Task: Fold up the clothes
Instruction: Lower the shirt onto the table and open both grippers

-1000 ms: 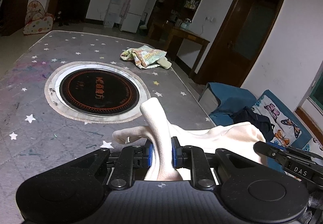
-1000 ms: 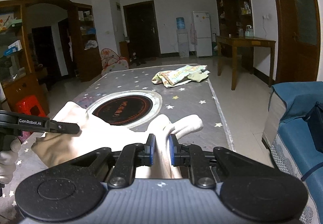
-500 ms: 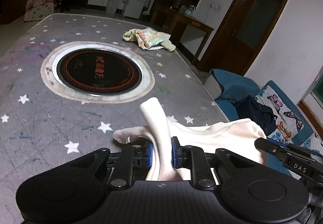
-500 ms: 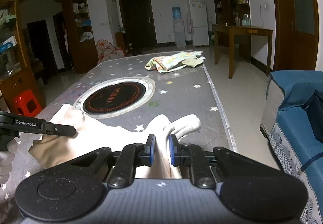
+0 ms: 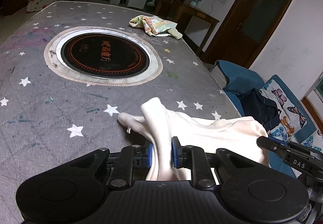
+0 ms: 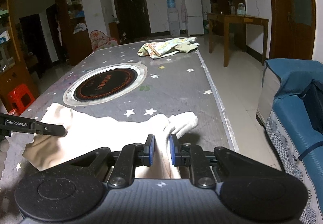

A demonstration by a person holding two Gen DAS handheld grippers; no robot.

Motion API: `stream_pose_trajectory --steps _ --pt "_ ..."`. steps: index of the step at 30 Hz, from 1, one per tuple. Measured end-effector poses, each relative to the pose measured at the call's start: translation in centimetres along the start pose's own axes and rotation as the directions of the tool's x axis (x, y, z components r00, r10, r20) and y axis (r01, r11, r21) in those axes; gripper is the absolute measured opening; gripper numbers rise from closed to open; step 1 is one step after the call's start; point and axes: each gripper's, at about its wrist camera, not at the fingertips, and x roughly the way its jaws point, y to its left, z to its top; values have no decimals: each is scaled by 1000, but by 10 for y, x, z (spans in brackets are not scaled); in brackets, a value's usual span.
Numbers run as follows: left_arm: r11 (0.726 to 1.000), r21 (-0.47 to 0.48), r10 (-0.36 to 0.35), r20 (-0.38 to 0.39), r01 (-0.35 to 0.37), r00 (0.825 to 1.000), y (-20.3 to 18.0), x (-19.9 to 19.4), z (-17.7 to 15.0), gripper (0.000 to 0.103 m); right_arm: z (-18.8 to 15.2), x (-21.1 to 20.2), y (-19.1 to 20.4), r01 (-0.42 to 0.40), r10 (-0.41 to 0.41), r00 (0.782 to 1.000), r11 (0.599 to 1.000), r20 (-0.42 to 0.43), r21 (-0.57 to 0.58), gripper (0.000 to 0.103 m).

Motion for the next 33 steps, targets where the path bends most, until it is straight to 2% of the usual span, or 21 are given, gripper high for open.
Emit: stream_pose_trajectory --steps 9,11,13,21,33 --pt "999 -18 26 -14 -26 1000 9 4 -6 27 -8 -5 -6 10 -10 1000 1000 -12 4 20" --pt "999 -21 29 -15 -30 999 11 4 -7 30 -13 -7 -7 11 -11 1000 1000 -23 0 25" --pt "999 -26 40 -16 -41 999 14 3 -8 38 -19 -9 -7 9 -9 999 1000 -38 -4 25" --pt "997 -33 70 -16 -71 997 27 -2 -15 38 -42 -14 -4 4 -7 996 1000 -84 -27 27" --pt "995 -16 102 1 -102 995 35 -16 -23 39 -52 -19 2 24 -35 994 995 -108 -95 29"
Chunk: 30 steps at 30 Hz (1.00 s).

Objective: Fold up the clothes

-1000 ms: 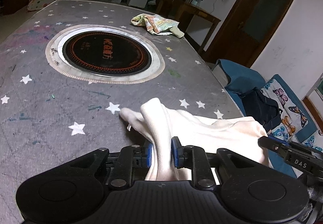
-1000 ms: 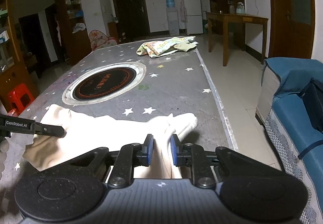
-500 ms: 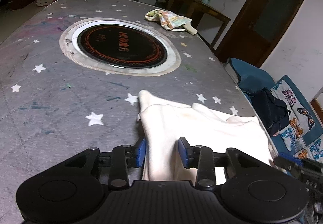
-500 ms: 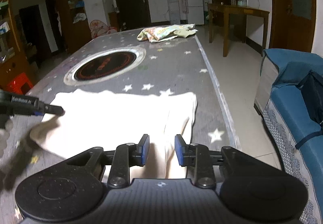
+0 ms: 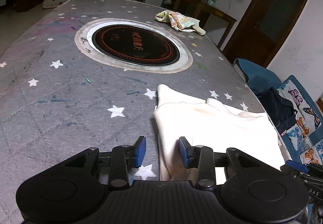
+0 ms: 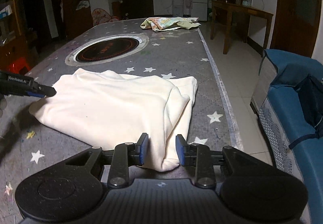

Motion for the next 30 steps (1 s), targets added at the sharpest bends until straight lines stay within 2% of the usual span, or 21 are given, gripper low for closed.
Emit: stream_pose_trajectory --steps 5,13,18,26,30 --pt "998 54 13 31 -15 999 -4 -11 -4 39 -3 -1 5 16 -16 1000 999 -9 -51 34" --pt "994 107 -4 66 -3 998 -15 -25 -10 39 2 -7 7 20 -19 1000 998 20 -58 34" --pt "989 145 -15 58 6 998 -22 -24 -15 39 11 -3 7 31 -29 999 998 43 -45 36" --pt "987 160 1 30 -6 1000 -17 -18 -24 39 6 11 -2 62 -62 998 998 5 -28 41" --pt "985 173 11 28 -16 1000 -17 -17 -26 40 6 6 -4 62 -62 998 998 14 -20 42"
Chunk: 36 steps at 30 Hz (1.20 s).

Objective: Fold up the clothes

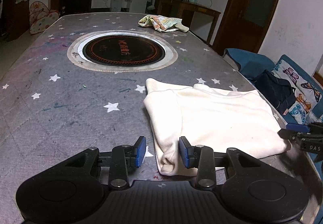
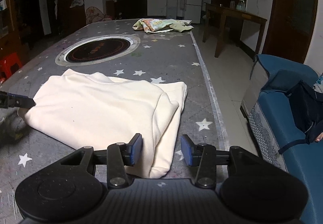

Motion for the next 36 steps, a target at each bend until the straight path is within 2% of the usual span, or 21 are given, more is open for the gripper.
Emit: stream_pose_trajectory --steps 9,11,18,20,24,26,33,36 --pt "1000 -11 1 4 -1 1000 0 -6 -2 43 0 -11 8 -17 17 1000 1000 21 -12 50" --pt "1000 -16 1 5 -1 1000 0 -8 -3 44 -1 -12 9 -19 19 1000 1000 20 -12 57" --pt "1000 -17 -5 5 5 1000 -1 -15 -9 50 -6 -19 15 -26 26 999 1000 31 -12 68" --pt "1000 -17 -7 2 7 1000 -1 -17 -11 50 -7 -21 17 -29 29 999 1000 36 -12 76" --pt "1000 -20 -6 -4 6 1000 -2 -18 -14 52 -8 -25 20 -35 36 998 999 47 -19 78" --pt "1000 -19 -7 -6 7 1000 -3 -19 -15 54 -9 -26 22 -33 34 998 999 49 -20 86" --pt "1000 -13 -12 -5 12 1000 -7 -23 -18 59 -10 -31 28 -35 37 997 999 71 -16 90" --pt "1000 -11 -14 -3 14 1000 -8 -24 -19 62 -10 -32 29 -37 38 996 999 80 -9 97"
